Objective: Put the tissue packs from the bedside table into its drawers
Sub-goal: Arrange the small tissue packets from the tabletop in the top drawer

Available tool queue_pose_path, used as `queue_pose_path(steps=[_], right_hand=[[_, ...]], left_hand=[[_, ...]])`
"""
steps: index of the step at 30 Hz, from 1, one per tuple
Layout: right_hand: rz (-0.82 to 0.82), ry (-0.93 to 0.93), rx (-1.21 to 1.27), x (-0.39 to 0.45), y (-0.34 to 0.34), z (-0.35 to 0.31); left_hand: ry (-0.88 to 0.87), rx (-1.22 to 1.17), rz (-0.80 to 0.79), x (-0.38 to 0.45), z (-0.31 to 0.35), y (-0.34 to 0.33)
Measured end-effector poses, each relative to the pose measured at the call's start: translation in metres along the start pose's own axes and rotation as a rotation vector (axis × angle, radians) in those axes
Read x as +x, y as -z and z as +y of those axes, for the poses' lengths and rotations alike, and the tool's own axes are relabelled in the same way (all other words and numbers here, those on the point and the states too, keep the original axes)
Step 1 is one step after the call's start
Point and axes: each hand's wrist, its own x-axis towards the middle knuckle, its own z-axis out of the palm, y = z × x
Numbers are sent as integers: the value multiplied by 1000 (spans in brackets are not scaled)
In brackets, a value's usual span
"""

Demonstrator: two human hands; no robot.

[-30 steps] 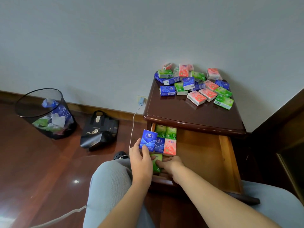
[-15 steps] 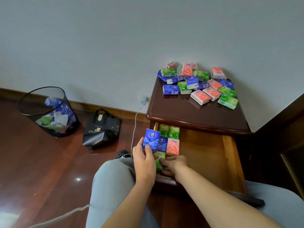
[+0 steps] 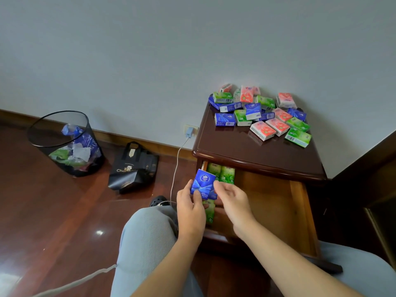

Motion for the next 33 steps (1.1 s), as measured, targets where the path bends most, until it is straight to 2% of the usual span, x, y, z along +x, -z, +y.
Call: queue_pose_path(steps=[3, 8, 15, 18, 23, 33], right_hand=[[-106, 9, -15, -4, -9, -13], [-54, 4, -37, 2, 7, -12], [-30, -172, -456, 11, 52, 18], [-33, -239, -489, 12, 52, 31], [31, -188, -469, 13, 44, 43], [-36, -123, -757, 16, 37, 44]], left_hand=[[-26, 64, -65, -2, 2, 1], [-41, 78, -2, -5, 7, 1], [5, 214, 3, -5, 7, -4], [16, 288, -29, -4, 6, -5], [52, 345, -72, 0, 5, -5], [24, 341, -78, -2, 6, -6]])
